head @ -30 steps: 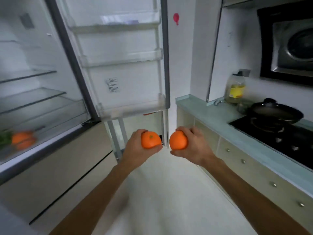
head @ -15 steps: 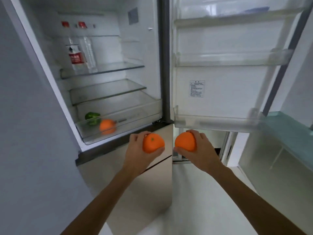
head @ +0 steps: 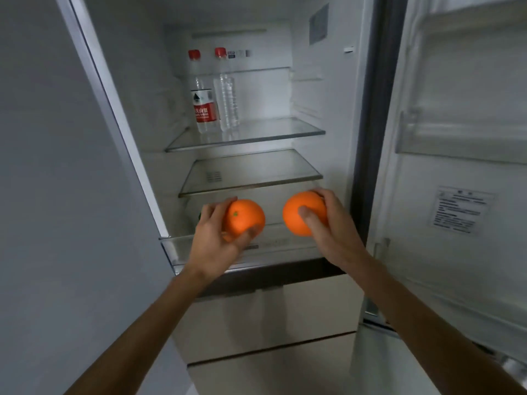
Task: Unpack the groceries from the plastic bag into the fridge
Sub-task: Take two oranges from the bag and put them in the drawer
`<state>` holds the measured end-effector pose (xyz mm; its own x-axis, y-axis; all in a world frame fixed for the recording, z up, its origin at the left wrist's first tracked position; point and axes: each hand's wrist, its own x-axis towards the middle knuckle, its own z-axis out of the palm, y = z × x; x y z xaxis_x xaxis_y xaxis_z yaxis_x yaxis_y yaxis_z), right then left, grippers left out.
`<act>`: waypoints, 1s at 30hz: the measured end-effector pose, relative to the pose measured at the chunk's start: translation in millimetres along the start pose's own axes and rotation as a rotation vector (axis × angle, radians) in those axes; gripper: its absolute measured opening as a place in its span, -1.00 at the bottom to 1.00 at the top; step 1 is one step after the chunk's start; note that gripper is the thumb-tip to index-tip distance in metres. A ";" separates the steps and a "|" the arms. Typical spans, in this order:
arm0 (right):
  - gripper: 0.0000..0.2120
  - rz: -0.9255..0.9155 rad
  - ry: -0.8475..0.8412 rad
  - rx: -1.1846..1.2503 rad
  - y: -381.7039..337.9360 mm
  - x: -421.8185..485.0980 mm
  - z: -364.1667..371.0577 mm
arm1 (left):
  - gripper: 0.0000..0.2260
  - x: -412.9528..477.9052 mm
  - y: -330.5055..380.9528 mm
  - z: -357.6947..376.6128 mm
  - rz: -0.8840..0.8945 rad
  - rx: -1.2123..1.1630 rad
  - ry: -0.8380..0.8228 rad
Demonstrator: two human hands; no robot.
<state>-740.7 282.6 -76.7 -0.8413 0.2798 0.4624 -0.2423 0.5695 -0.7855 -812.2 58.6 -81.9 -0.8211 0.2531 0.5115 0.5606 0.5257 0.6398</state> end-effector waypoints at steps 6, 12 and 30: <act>-0.43 -0.052 -0.206 -0.142 -4.4 84.1 31.0 | -0.32 52.4 -23.2 -27.1 -0.173 0.247 -0.109; -0.27 -0.079 -0.522 -0.367 8.4 136.5 84.4 | -0.31 86.8 -64.2 -38.2 -0.234 0.519 -0.304; -0.25 -0.014 -0.946 -0.773 32.5 174.1 187.0 | -0.43 132.1 -137.2 -5.6 -0.132 0.728 -0.761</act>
<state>-985.4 205.3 -98.6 -0.9387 -0.2191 -0.2661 -0.1741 0.9677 -0.1825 -997.0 15.4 -98.9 -0.8626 0.4681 -0.1916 0.4701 0.8818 0.0378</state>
